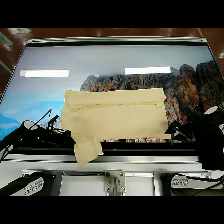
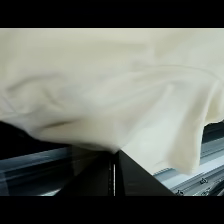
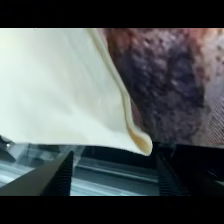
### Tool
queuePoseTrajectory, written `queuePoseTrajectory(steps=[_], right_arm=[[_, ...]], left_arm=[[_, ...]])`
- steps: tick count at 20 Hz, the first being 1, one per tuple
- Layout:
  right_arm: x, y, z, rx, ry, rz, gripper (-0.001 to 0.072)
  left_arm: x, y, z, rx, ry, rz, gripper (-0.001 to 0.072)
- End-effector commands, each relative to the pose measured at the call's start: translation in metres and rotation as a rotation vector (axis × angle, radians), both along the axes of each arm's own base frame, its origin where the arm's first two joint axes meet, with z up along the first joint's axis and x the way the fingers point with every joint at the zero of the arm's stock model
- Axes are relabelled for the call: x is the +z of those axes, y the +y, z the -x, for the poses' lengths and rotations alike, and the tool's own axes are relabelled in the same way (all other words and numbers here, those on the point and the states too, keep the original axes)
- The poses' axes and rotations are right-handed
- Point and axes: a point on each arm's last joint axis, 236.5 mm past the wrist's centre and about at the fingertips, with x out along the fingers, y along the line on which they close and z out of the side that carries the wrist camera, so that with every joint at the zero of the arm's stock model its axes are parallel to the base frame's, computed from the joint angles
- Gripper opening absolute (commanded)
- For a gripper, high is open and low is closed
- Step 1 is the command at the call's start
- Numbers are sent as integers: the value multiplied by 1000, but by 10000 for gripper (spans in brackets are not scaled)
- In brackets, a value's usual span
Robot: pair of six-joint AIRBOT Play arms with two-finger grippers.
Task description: Fold the shirts.
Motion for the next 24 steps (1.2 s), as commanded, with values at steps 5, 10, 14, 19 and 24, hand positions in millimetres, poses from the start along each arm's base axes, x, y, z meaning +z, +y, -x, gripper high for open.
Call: queuePoseTrajectory(steps=[5,10,14,19,24], right_arm=[[-19,15,-10,-9,1,-7,296],[2,21,-58,140,-177,32,60],[44,9,-153,105,-417,204,59],[50,16,-236,78,-552,302,59],[31,11,-274,2,-551,306,59]], left_arm=[[16,-1,-14,-14,-54,9,36],[45,5,-53,-100,-229,-1,36],[97,33,-146,-31,-438,-64,35],[80,27,-224,-56,-346,-5,36],[53,31,-280,-15,-306,9,36]])
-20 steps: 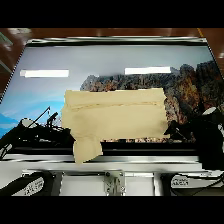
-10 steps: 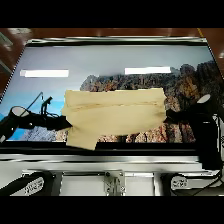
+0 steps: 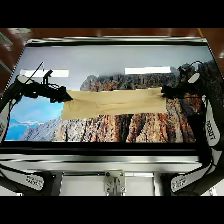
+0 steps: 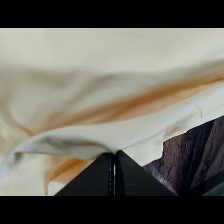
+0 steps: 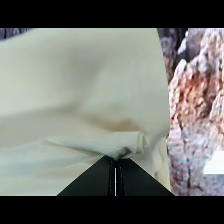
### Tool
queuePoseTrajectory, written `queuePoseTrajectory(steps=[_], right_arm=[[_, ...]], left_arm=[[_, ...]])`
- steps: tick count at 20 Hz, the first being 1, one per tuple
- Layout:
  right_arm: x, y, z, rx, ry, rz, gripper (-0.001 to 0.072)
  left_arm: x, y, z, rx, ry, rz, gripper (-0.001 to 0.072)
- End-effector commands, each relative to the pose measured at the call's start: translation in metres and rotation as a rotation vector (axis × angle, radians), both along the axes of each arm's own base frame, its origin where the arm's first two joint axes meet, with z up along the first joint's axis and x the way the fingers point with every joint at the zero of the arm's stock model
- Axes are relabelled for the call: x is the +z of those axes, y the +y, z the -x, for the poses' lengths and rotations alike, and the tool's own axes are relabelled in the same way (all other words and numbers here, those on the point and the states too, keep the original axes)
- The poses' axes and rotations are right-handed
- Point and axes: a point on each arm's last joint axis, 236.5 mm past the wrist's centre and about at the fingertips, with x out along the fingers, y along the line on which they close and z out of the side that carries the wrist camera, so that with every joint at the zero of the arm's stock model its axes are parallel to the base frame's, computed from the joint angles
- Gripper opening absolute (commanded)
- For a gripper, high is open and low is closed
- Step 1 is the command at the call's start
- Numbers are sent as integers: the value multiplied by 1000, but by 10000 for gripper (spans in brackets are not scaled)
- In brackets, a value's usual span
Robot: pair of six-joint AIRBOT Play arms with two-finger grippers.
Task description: Fold the shirts.
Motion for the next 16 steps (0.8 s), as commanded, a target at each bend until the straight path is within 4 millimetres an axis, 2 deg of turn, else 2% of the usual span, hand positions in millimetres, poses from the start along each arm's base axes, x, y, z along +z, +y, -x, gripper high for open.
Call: queuePoseTrajectory(steps=[1,4,5,6,7,8,10,11,12,14,16], right_arm=[[-16,-2,-21,-46,-3,-2,60],[-35,0,-16,-45,38,-11,75],[-36,1,-17,-45,38,-13,166],[-33,-1,-19,-45,26,-9,350],[-27,-3,-19,-31,14,-2,491],[-17,-5,-18,-11,1,4,518],[6,-17,-13,-1,-23,15,521],[16,-30,-12,-27,-33,14,627],[18,-41,-9,-69,-25,-5,665],[11,-46,2,-138,34,-134,664],[-3,-34,10,-150,94,-273,665]], left_arm=[[-23,-1,-31,25,47,21,36],[-43,-6,-31,17,83,25,38],[-46,-6,-31,17,88,25,92],[-45,-5,-31,19,86,25,254],[-41,-2,-31,17,85,28,453],[-36,2,-30,9,89,34,496],[-22,13,-27,1,101,51,496],[-16,19,-26,7,113,59,496],[-10,23,-24,11,123,65,495],[0,24,-19,-3,125,71,492],[7,19,-16,-18,119,73,492]])
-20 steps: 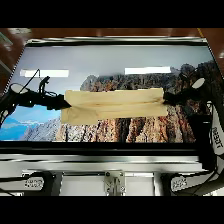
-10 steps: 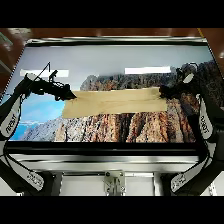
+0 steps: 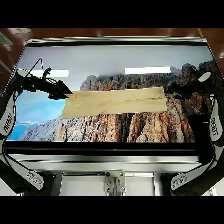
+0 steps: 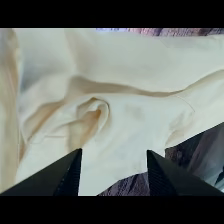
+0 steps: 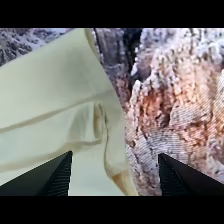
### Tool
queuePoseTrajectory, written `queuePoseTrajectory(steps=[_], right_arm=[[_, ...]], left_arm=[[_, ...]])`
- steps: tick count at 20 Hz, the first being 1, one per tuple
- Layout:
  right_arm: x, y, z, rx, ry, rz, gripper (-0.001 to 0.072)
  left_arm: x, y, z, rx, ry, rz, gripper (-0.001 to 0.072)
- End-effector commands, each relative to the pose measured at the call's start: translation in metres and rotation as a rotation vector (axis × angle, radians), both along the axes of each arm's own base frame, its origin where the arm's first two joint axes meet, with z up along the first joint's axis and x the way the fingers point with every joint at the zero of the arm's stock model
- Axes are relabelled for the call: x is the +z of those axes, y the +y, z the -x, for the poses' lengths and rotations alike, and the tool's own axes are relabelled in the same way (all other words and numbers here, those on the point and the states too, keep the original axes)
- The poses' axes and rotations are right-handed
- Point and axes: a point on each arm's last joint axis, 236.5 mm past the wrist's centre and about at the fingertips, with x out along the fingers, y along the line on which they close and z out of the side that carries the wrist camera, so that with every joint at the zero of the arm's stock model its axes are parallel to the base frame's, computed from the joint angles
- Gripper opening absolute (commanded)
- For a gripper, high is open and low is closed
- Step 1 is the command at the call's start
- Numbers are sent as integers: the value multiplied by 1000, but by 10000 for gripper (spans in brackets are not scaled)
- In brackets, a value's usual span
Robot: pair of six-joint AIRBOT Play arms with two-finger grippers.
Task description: Fold the shirts.
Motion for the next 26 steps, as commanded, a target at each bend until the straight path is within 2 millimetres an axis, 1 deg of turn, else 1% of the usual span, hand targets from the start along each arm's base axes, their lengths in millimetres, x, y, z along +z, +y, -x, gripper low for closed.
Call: queuePoseTrajectory(steps=[1,4,6,7,8,9,10,11,12,13,14,15,16,17,18,20,21,23,24,26], right_arm=[[-12,19,13,-30,77,-227,665],[-39,42,10,-30,116,-285,664],[-50,54,4,-28,111,-290,660],[-53,56,0,-30,99,-280,603],[-52,57,-5,-33,79,-265,452],[-49,56,-9,-30,57,-253,228],[-45,55,-10,-12,39,-243,56],[-37,55,-11,15,20,-232,62],[-26,55,-10,50,-7,-221,61],[-11,56,-9,83,-31,-213,60],[7,58,-8,119,-59,-201,60],[25,60,-5,147,-81,-197,60],[45,63,0,168,-99,-194,60],[66,67,5,188,-120,-192,59],[87,71,10,210,-142,-187,60],[126,77,24,242,-179,-177,60],[143,80,33,263,-193,-170,60],[172,80,49,278,-216,-136,60],[185,82,55,279,-229,-131,60],[205,86,65,275,-251,-130,60]], left_arm=[[15,-4,7,-25,5,16,492],[24,-18,8,-50,-14,21,492],[31,-27,10,-71,-32,21,491],[35,-31,11,-86,-47,19,491],[38,-35,11,-96,-57,20,491],[41,-40,12,-103,-63,24,491],[43,-46,11,-107,-68,29,490],[44,-52,10,-112,-75,35,489],[44,-60,8,-116,-88,31,458],[43,-70,5,-118,-104,27,369],[43,-83,2,-111,-113,24,287],[43,-101,-1,-104,-128,30,185],[45,-124,-3,-114,-149,48,166],[47,-153,-2,-123,-166,81,164],[47,-182,3,-136,-174,113,117],[44,-239,13,-166,-207,141,88],[40,-262,15,-167,-240,135,37],[35,-301,15,-134,-269,166,37],[33,-319,21,-120,-246,210,37],[22,-354,35,-136,-210,275,37]])
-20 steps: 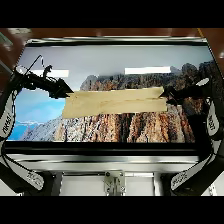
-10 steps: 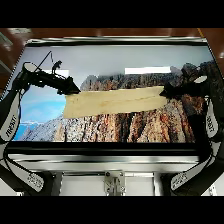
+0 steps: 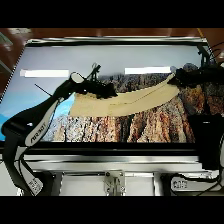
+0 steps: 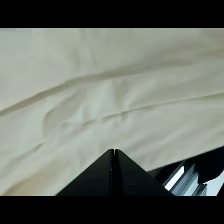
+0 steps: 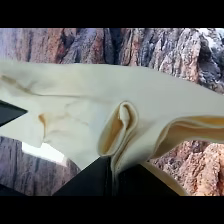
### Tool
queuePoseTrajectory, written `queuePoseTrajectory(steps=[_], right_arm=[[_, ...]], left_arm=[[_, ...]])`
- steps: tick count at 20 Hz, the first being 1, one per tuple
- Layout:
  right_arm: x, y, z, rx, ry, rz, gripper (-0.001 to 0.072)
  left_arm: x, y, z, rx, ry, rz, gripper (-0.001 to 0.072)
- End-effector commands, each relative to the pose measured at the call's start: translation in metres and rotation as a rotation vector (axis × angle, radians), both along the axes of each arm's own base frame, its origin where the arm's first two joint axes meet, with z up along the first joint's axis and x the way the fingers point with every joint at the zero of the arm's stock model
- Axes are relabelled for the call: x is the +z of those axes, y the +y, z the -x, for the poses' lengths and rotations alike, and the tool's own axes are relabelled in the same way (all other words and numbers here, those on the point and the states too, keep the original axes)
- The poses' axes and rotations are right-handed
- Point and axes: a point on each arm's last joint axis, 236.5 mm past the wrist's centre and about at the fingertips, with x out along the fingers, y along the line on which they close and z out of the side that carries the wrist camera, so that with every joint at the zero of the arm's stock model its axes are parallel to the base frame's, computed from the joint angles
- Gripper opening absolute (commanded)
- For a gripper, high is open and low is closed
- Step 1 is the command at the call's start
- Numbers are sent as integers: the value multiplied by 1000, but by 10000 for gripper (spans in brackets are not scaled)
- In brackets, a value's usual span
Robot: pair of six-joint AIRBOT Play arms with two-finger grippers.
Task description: Fold the shirts.
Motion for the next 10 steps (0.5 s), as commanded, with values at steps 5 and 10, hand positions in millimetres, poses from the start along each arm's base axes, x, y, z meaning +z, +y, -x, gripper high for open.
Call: queuePoseTrajectory(steps=[5,10], right_arm=[[76,16,49,6,-67,7,60],[110,22,64,-24,-131,1,60]], left_arm=[[-40,-108,41,-39,111,143,36],[-51,-140,43,64,195,238,35]])
